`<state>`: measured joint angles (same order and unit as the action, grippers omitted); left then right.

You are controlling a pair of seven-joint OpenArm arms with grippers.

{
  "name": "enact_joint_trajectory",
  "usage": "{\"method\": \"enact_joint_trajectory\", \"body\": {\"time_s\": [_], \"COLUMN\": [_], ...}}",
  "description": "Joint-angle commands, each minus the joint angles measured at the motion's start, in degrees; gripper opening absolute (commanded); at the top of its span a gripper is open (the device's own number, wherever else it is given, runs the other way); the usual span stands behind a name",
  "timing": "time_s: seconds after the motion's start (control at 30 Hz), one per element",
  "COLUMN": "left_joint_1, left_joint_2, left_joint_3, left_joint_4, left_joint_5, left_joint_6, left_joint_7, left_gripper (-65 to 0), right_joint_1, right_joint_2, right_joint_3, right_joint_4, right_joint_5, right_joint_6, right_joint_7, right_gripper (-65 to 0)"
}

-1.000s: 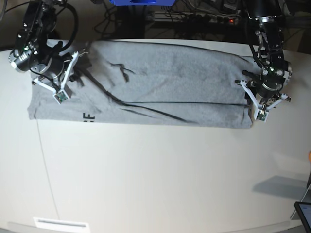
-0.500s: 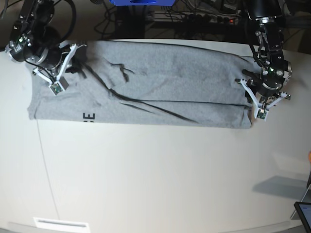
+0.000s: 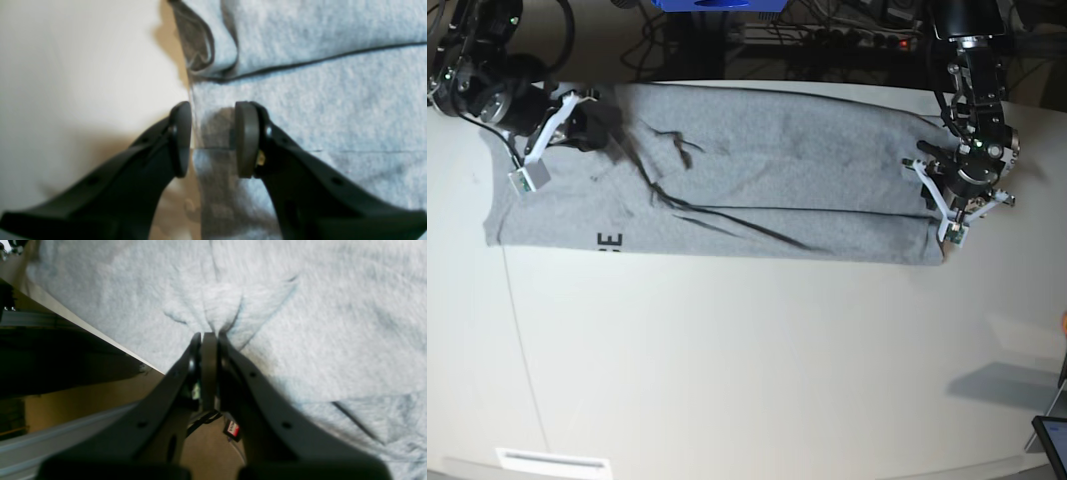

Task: Fold the T-shirt properly
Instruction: 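Pinch the shirt's end with the right gripper and tuck it inward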

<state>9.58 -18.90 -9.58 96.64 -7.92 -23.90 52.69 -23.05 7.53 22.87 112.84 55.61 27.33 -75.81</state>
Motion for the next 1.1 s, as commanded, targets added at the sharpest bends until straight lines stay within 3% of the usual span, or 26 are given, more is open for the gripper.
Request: {"method": "enact_joint_trajectory", "body": {"time_s": [0.0,0.3,0.5,0.7,1.07], "left_joint_1": [-0.57,-0.49,-0.57,-0.57,-0.57], "left_joint_2": [-1.02,-1.02,-1.1,-1.1,-1.37], "left_joint_3": [-0.39,-0.75,-0.66,-0.75,-0.83], "left_joint_4": [1.07,1.16,1.16,1.16,1.16], "left_joint_5": [-0.03,0.32,0.41,0.41,0.41], "left_joint_6": [0.47,0.47,0.47,0.47,0.47], "left_joint_7": [-0.86,-0.86,-0.86,-0.86,-0.86], "left_gripper": [-43.0,-43.0,-43.0,-43.0,-43.0], "right_joint_1": [0.06,-0.03,-0.73,-0.82,-1.79], "right_joint_2": [0.43,0.34,0.16,-0.01,-1.07], "right_joint_3": [0.12,0.12,0.2,0.2,0.29], "right_joint_4": [0.09,-1.5,-1.5,-1.58,-4.57], "right_joint_5": [0.87,0.78,1.04,1.13,1.22], "right_joint_6": [-0.12,-0.39,-7.16,-10.06,-10.23], "right_joint_7": [0.43,0.51,0.51,0.51,0.43], "right_gripper": [-65.0,-65.0,-65.0,-65.0,-65.0]}}
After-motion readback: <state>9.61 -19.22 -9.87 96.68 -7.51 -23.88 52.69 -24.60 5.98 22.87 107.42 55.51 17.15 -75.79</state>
